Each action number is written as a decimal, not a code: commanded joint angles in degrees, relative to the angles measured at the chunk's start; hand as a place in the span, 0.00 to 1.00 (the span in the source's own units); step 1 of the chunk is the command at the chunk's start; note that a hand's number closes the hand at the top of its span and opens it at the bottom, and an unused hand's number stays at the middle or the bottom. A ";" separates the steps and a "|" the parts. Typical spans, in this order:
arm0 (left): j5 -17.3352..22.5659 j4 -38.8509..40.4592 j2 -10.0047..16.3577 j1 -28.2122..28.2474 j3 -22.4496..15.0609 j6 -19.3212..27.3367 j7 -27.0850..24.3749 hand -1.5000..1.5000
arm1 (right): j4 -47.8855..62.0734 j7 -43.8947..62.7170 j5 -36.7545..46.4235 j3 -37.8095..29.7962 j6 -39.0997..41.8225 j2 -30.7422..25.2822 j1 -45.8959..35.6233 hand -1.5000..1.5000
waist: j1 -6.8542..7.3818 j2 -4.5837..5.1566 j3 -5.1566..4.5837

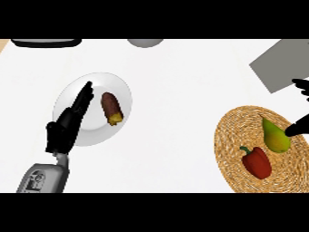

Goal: Pick the pear from the placemat and place it in the tiered shelf

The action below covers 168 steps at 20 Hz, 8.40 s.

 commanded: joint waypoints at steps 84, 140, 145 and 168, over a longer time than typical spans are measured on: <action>-3.46 -1.31 -3.06 1.16 3.31 -2.49 -0.10 0.50 | -11.54 -61.17 -13.71 -41.62 -2.53 -11.69 21.34 1.00 | -0.05 0.02 0.01; -4.08 -0.46 -3.57 -3.58 2.42 -4.20 1.23 0.50 | 57.60 -80.24 8.39 -19.73 -37.94 -20.94 -35.09 1.00 | 3.39 1.33 0.12; -4.39 0.87 -4.29 -3.28 2.62 -3.20 0.45 0.50 | 61.51 -78.92 8.56 -20.57 -38.92 -22.67 -35.94 0.00 | 3.57 1.55 0.23; -4.94 0.33 -4.49 -4.11 2.87 -2.35 2.05 0.50 | 66.69 -66.25 -7.05 -35.26 -16.54 -32.34 -43.22 0.00 | 2.35 1.24 0.29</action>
